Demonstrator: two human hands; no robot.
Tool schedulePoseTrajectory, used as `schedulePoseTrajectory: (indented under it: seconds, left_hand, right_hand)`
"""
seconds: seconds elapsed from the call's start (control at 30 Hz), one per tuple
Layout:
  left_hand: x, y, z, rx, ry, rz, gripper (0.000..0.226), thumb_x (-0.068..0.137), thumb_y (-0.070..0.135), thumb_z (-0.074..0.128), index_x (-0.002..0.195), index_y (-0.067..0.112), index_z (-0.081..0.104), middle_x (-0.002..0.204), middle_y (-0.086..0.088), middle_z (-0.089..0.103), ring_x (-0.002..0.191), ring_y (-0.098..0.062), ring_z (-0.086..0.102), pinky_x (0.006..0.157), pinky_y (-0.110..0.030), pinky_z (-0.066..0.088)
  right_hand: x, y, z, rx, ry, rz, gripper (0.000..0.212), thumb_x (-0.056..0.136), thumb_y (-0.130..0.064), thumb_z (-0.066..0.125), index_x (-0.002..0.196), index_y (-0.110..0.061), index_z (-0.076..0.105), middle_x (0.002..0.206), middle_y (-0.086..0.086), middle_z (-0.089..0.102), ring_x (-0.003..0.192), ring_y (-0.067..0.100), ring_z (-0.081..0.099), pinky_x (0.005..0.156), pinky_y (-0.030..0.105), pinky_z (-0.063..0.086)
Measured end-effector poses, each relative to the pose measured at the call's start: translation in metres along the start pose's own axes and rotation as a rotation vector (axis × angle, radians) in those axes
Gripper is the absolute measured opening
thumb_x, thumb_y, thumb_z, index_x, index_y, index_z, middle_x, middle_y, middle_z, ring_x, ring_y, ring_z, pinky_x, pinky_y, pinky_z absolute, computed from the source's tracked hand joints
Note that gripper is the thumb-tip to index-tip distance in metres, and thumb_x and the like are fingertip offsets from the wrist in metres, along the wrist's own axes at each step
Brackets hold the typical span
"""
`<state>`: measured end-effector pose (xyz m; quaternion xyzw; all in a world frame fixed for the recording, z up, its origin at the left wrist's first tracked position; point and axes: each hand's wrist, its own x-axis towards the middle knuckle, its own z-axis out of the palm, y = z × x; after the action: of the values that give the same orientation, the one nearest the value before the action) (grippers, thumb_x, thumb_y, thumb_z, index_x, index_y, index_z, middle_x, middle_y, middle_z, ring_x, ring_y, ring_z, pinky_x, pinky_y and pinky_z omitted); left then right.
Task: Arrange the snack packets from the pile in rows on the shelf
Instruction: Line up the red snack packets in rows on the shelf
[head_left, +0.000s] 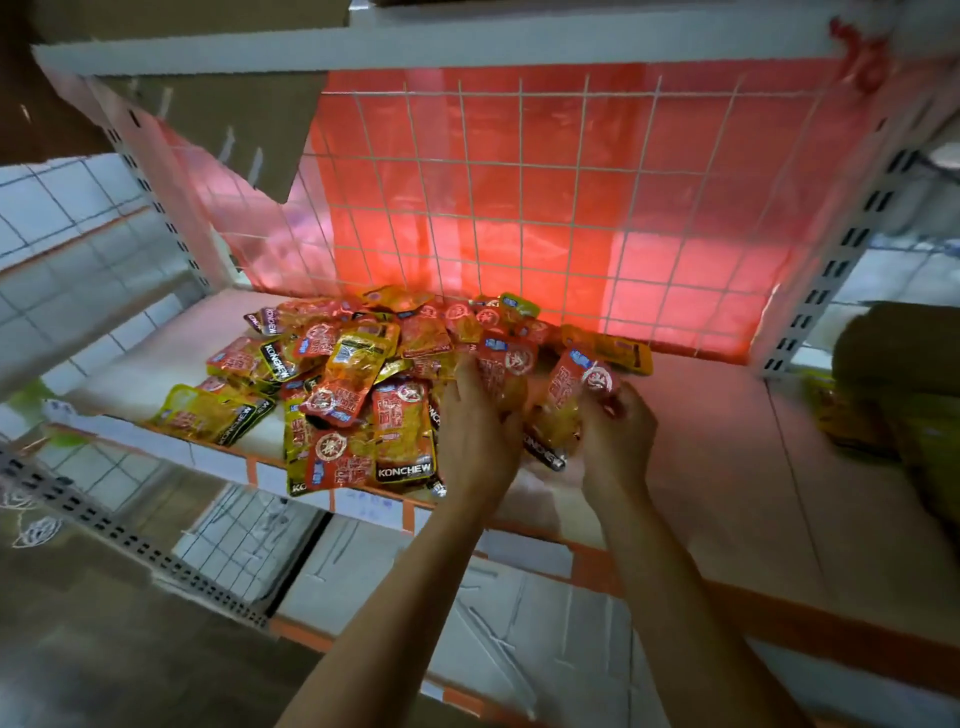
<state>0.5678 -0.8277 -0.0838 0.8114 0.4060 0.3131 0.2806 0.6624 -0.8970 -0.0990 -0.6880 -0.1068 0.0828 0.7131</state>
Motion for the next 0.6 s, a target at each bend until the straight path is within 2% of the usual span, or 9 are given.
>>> schedulePoseTrajectory:
  seconds: [0.07, 0.13, 0.23, 0.3, 0.47, 0.6]
  left_hand:
    - [-0.001, 0.007, 0.01, -0.083, -0.043, 0.016, 0.075, 0.079, 0.01, 0.068, 0.143, 0.008, 0.029, 0.127, -0.016, 0.056, 0.112, -0.036, 0.055, 0.082, -0.036, 0.043]
    - [-0.002, 0.015, 0.019, -0.184, -0.088, 0.007, 0.065, 0.079, 0.008, 0.068, 0.137, 0.007, 0.037, 0.12, -0.013, 0.061, 0.108, -0.033, 0.058, 0.083, -0.035, 0.046]
    - [-0.006, 0.029, 0.033, -0.263, -0.193, -0.03, 0.054, 0.082, 0.015, 0.069, 0.129, 0.011, 0.043, 0.114, -0.009, 0.064, 0.102, -0.029, 0.062, 0.084, -0.039, 0.05]
    - [-0.007, 0.041, 0.045, -0.276, -0.238, -0.034, 0.053, 0.081, 0.016, 0.07, 0.128, 0.012, 0.045, 0.117, -0.008, 0.063, 0.105, -0.028, 0.061, 0.089, -0.04, 0.05]
    - [-0.017, 0.074, 0.081, -0.345, -0.316, -0.065, 0.049, 0.083, 0.025, 0.069, 0.127, 0.016, 0.048, 0.114, -0.008, 0.067, 0.103, -0.03, 0.063, 0.089, -0.045, 0.051]
    - [-0.039, 0.106, 0.113, -0.417, -0.377, -0.088, 0.048, 0.085, 0.034, 0.067, 0.126, 0.022, 0.046, 0.113, -0.003, 0.066, 0.098, -0.023, 0.064, 0.087, -0.042, 0.054]
  right_hand:
    - [0.004, 0.001, -0.012, 0.061, 0.03, 0.016, 0.016, 0.087, -0.015, 0.064, 0.072, -0.021, 0.063, 0.072, 0.002, 0.064, 0.07, 0.019, 0.056, 0.067, 0.04, 0.047]
    - [0.005, 0.002, -0.025, 0.077, 0.055, 0.026, 0.018, 0.09, -0.018, 0.062, 0.074, -0.025, 0.063, 0.075, 0.001, 0.066, 0.074, 0.02, 0.06, 0.069, 0.041, 0.051]
    - [0.009, 0.005, -0.048, 0.092, 0.074, 0.049, 0.007, 0.093, -0.025, 0.06, 0.088, -0.026, 0.064, 0.09, 0.001, 0.07, 0.083, 0.02, 0.067, 0.073, 0.039, 0.057]
    - [0.013, 0.006, -0.065, 0.075, 0.062, 0.052, 0.01, 0.094, -0.031, 0.058, 0.099, -0.025, 0.063, 0.099, 0.003, 0.07, 0.085, 0.016, 0.068, 0.072, 0.034, 0.057]
    - [0.031, 0.001, -0.113, 0.013, 0.081, 0.074, 0.022, 0.095, -0.041, 0.053, 0.106, -0.024, 0.058, 0.105, 0.006, 0.067, 0.093, 0.023, 0.067, 0.083, 0.047, 0.056]
    - [0.043, -0.008, -0.161, 0.001, 0.077, 0.113, 0.009, 0.091, -0.029, 0.059, 0.1, -0.03, 0.058, 0.105, 0.004, 0.067, 0.095, 0.024, 0.066, 0.086, 0.051, 0.054]
